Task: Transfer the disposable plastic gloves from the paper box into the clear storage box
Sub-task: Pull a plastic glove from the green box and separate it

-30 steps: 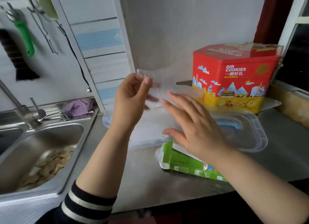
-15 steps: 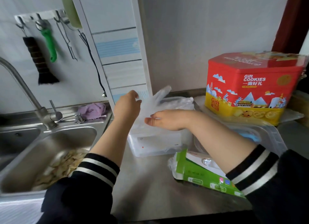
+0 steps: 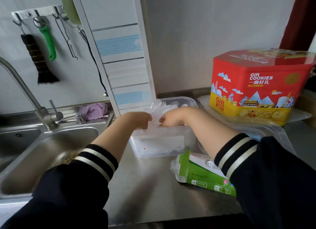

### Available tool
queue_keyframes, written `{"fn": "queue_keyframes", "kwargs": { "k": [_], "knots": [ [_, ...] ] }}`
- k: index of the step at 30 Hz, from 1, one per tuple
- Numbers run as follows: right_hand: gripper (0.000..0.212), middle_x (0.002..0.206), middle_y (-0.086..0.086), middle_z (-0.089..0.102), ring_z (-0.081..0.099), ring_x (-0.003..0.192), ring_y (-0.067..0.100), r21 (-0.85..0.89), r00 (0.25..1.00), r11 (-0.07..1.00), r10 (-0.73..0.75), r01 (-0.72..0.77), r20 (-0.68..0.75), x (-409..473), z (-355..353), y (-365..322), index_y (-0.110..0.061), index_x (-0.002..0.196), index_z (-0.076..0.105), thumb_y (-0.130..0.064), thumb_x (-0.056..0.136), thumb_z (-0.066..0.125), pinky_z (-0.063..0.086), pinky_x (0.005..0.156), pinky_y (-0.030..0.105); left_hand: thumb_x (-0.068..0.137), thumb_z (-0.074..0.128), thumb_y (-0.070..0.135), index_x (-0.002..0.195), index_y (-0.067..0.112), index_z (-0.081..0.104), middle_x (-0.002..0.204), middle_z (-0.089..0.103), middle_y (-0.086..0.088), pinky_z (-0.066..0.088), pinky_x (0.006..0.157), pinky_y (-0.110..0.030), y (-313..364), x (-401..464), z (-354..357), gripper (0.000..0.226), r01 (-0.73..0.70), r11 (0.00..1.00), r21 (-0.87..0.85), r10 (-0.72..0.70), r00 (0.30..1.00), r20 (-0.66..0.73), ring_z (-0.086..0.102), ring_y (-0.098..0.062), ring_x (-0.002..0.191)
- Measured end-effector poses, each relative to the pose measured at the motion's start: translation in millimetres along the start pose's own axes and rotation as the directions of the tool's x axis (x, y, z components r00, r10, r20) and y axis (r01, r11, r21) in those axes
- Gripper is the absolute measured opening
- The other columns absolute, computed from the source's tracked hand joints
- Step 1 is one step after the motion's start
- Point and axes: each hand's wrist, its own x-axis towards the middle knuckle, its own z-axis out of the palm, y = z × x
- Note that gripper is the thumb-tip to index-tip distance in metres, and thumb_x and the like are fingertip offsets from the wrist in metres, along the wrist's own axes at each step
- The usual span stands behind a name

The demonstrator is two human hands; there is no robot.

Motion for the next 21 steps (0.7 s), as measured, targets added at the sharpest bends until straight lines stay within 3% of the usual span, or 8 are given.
{"fn": "queue_keyframes", "kwargs": {
  "k": [3, 6, 9, 11, 14, 17, 19, 21],
  "knots": [
    [0.052, 0.143, 0.001, 0.049, 0.048, 0.127, 0.024, 0.039, 0.997, 0.997, 0.066, -0.067, 0.033, 4, -1, 6, -0.019, 0.14, 0.048, -0.036, 0.093, 0.06, 0.039, 0.107, 0.036, 0.097, 0.046, 0.009, 0.15, 0.022, 0.031, 0.15, 0.038, -0.006, 0.033, 0.113, -0.039, -4, 11, 3, 0.056, 0.02, 1.0, -0.023, -0.018, 0.996, 0.086, 0.042, -0.028, 0.132],
    [0.05, 0.134, 0.0, 0.054, 0.053, 0.117, 0.023, 0.033, 0.994, 0.994, 0.104, -0.103, -0.034, 7, 1, 10, -0.021, 0.135, 0.053, -0.039, 0.089, 0.064, 0.044, 0.102, 0.037, 0.095, 0.046, 0.008, 0.149, 0.027, 0.033, 0.148, 0.042, -0.007, 0.041, 0.108, -0.042, -9, 12, 2, 0.058, 0.007, 0.999, -0.039, -0.003, 0.994, 0.112, 0.052, -0.03, 0.123],
    [0.033, 0.097, 0.004, 0.064, 0.061, 0.082, 0.018, 0.198, 0.961, 0.976, 0.139, -0.093, -0.237, 10, 0, 14, -0.011, 0.11, 0.065, -0.036, 0.089, 0.064, 0.052, 0.07, 0.027, 0.092, 0.05, 0.01, 0.147, 0.027, 0.036, 0.14, 0.05, -0.004, 0.048, 0.1, -0.038, -8, 5, -2, 0.06, -0.006, 0.999, -0.049, 0.01, 0.997, 0.08, 0.059, -0.026, 0.114],
    [0.023, 0.085, 0.003, 0.07, 0.069, 0.076, 0.019, 0.31, 0.91, 0.948, 0.183, -0.063, -0.373, 5, -4, 16, -0.01, 0.097, 0.071, -0.03, 0.09, 0.062, 0.058, 0.07, 0.03, 0.091, 0.056, 0.016, 0.145, 0.022, 0.04, 0.131, 0.058, -0.003, 0.054, 0.089, -0.035, -4, -4, -7, 0.056, -0.021, 0.998, -0.057, 0.023, 1.0, 0.02, 0.066, -0.024, 0.101],
    [0.019, 0.08, 0.001, 0.073, 0.07, 0.078, 0.021, 0.309, 0.768, 0.946, 0.13, 0.093, -0.627, -21, -9, 20, -0.018, 0.078, 0.068, -0.024, 0.092, 0.057, 0.057, 0.073, 0.032, 0.094, 0.059, 0.023, 0.128, 0.015, 0.058, 0.112, 0.068, -0.004, 0.055, 0.084, -0.033, 3, -26, -21, 0.036, -0.042, 0.995, -0.089, 0.027, 0.988, -0.155, 0.069, -0.023, 0.092],
    [0.016, 0.07, -0.005, 0.068, 0.066, 0.07, 0.014, 0.343, 0.641, 0.888, 0.074, 0.306, -0.764, -58, 1, 28, -0.019, 0.085, 0.067, -0.027, 0.093, 0.056, 0.055, 0.072, 0.036, 0.099, 0.05, 0.031, 0.101, 0.015, 0.07, 0.1, 0.071, -0.002, 0.052, 0.086, -0.035, 14, -51, -22, 0.025, -0.104, 0.984, -0.142, 0.037, 0.911, -0.411, 0.066, -0.021, 0.089],
    [0.012, 0.065, -0.006, 0.066, 0.063, 0.064, 0.009, 0.367, 0.629, 0.843, 0.045, 0.393, -0.776, -79, 17, 38, -0.021, 0.085, 0.067, -0.027, 0.093, 0.059, 0.056, 0.072, 0.039, 0.1, 0.044, 0.044, 0.089, 0.019, 0.07, 0.091, 0.072, 0.005, 0.051, 0.082, -0.034, 27, -72, -12, 0.037, -0.221, 0.942, -0.255, 0.071, 0.869, -0.489, 0.065, -0.017, 0.083],
    [0.014, 0.063, -0.005, 0.065, 0.063, 0.063, 0.011, 0.388, 0.668, 0.846, 0.052, 0.365, -0.742, -99, 36, 50, -0.023, 0.081, 0.065, -0.03, 0.092, 0.061, 0.056, 0.072, 0.041, 0.096, 0.045, 0.053, 0.084, 0.023, 0.066, 0.088, 0.069, 0.009, 0.05, 0.078, -0.031, 41, -88, 7, 0.038, -0.31, 0.901, -0.304, 0.113, 0.844, -0.525, 0.063, -0.014, 0.083]
  ]
}}
